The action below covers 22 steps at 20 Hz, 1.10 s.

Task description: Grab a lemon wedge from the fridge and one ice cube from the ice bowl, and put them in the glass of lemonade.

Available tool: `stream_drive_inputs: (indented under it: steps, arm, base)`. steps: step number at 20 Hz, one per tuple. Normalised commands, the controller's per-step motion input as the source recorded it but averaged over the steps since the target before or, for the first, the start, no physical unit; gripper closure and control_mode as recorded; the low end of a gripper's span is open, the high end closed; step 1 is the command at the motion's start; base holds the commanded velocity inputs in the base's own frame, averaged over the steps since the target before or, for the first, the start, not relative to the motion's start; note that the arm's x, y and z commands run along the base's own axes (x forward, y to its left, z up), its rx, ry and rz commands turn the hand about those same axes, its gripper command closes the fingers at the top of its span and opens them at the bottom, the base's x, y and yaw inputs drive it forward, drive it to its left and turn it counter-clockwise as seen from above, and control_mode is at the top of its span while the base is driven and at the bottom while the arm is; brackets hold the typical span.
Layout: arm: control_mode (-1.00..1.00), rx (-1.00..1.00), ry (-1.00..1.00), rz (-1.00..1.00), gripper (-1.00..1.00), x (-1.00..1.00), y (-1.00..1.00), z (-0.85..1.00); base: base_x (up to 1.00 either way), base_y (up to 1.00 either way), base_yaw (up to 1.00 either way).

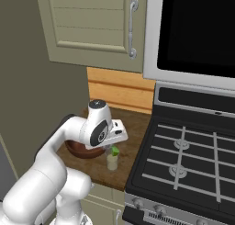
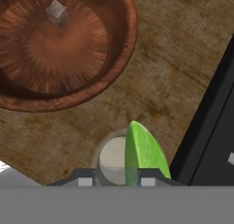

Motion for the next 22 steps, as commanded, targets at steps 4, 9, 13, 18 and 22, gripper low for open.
stream_drive_inputs:
  steps: [4,9,13,18,22]
  arm:
    - [-1.0,0.0,0.0,0.0,1.0,0.0,0.0,0.0]
    - [-1.0,0.0,0.0,0.0,-1.0,0.0,0.0,0.0]
    - [-1.0,0.0,0.0,0.0,-1.0,0.0,0.0,0.0]
    - [-1.0,0.0,0.0,0.0,-1.0,-0.02,0.03,0.0]
    - [-1.0,0.0,-0.06,0.0,-1.0,-0.08,0.35,0.0]
  base:
    - [0.0,0.0,0.0]
    - [0.0,0.0,0.0]
    - [0.0,0.0,0.0]
    - [0.0,0.0,0.0]
    - [0.0,0.0,0.0]
